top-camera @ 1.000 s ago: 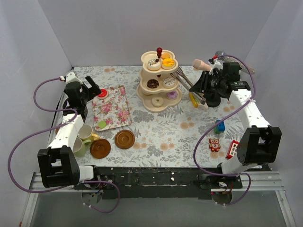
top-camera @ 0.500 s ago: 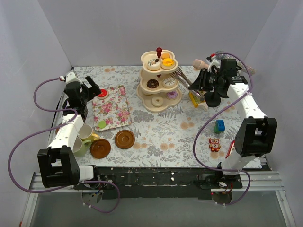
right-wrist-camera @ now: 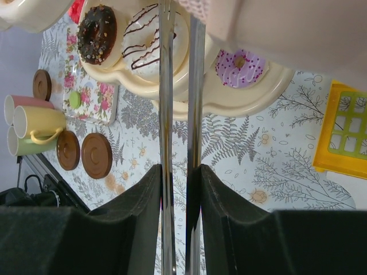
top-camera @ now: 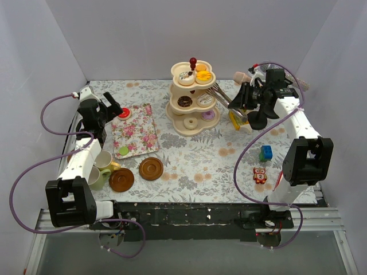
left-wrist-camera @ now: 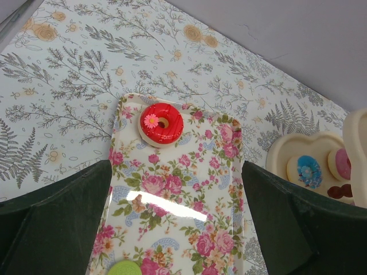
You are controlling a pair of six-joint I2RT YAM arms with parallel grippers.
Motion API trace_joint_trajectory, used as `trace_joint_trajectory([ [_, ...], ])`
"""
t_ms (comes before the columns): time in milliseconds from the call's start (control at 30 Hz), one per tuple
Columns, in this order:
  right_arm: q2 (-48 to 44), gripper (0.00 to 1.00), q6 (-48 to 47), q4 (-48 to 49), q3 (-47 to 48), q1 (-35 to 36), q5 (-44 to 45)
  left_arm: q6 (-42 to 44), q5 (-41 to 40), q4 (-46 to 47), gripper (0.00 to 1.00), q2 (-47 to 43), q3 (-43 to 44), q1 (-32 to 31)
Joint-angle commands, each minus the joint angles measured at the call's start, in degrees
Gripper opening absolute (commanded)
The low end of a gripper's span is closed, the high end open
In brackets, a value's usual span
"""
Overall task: Serve the afternoon tea
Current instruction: Place the desert on the desert table.
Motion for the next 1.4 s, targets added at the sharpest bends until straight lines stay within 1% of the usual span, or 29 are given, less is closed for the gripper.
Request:
trace_joint_trajectory([
  [0,0.11,0.10,-1.34,-0.85,2.88,-0.19,-1.90,0.50,-0.34,-0.20,0.98,-2.21,-0.20,-0.07],
  [333,0.64,0.32,-2.22,-2.17,4.38,-0.19,-1.81,0.59,-0.43,-0.11,0.98,-2.21,-0.29,0.01],
  [500,0.11,0.40,-2.83,-2.52,4.47,-0.19,-1.29,0.59,-0.43,-0.11,0.98,-2.21,-0.29,-0.07],
  [833,-0.86,0.46,-3.19,-2.61,4.47,-0.19,-0.58,0.59,-0.43,-0.20,0.98,-2.39,-0.29,0.01],
  [1100,-2.44,0.48,-3.36,-2.35,4.29,-0.19,0.21,0.59,-0.34,-0.20,0.98,-2.48,-0.38,0.01],
  [1367,-4.99,0.49,-4.06,-3.57,3.68,-0.19,3.10,0.59,-0.34,-0.20,0.98,-2.65,-0.38,0.01],
])
